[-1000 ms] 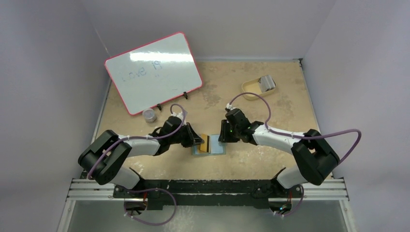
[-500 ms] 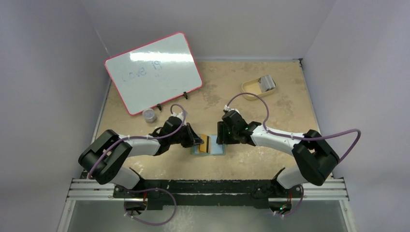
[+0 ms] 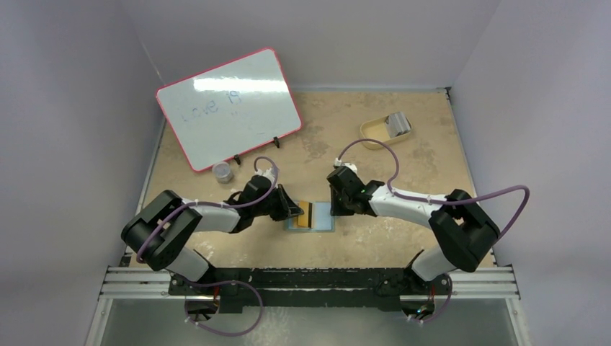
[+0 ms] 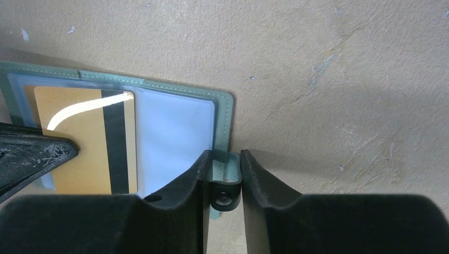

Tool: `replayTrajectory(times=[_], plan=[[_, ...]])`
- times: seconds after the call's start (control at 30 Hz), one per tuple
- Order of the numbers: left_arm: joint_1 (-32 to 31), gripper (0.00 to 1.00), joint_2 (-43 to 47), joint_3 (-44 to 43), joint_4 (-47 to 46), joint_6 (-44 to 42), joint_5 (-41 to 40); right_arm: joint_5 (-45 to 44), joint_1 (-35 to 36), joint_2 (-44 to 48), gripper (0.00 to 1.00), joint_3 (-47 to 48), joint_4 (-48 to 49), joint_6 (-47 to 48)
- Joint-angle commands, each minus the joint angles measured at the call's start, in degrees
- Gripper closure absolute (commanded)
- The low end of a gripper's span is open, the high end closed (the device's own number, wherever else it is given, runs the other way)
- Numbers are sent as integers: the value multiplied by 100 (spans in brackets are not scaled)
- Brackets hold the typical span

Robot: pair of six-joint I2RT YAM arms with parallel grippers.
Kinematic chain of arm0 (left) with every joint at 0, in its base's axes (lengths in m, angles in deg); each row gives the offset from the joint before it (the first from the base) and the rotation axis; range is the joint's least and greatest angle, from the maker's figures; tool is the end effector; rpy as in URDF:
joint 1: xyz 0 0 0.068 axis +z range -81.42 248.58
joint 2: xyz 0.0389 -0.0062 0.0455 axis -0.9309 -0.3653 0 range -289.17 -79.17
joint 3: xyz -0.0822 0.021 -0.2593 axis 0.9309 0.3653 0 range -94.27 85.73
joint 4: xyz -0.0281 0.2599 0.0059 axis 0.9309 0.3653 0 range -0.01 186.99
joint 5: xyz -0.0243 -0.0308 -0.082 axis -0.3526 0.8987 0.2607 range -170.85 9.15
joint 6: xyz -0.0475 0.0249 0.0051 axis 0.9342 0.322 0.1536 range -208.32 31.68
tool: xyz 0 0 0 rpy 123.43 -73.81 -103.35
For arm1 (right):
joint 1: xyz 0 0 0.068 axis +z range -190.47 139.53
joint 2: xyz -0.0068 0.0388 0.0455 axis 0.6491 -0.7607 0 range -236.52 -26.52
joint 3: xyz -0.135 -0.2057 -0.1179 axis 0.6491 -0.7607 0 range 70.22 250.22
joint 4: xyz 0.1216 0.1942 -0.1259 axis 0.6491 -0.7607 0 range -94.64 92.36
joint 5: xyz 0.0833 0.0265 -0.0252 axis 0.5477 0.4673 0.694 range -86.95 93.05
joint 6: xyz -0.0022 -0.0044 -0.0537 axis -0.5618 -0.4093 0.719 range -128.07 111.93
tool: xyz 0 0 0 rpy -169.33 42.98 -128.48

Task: Put the credit cards into the card holder
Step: Insert the credit card into the card holder.

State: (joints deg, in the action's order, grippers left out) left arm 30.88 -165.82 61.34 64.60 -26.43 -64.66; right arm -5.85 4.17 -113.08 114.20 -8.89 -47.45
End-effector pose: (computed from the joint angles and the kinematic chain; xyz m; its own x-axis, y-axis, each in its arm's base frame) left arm 0.1983 -0.1657 0.1232 -0.8973 -0.3772 -0.2294 -0.0589 0.6174 -0.7845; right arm 0.2099 0.1995 0.1673 -0.8431 0.0483 -0.5355 -0.1219 0.9528 0.2779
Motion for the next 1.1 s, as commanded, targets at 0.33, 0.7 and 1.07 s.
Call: replayTrajectory(times=[0.33, 0.7, 1.07], plan=[[-101, 100, -344, 249, -674, -59, -227, -113, 44, 231, 86, -317, 281, -311], [-237, 100, -513, 416, -1074, 95, -253, -177, 44, 272, 88, -445, 357, -446], [-324, 100, -227, 474, -497, -209, -338, -234, 44, 254, 91, -426, 331, -463]])
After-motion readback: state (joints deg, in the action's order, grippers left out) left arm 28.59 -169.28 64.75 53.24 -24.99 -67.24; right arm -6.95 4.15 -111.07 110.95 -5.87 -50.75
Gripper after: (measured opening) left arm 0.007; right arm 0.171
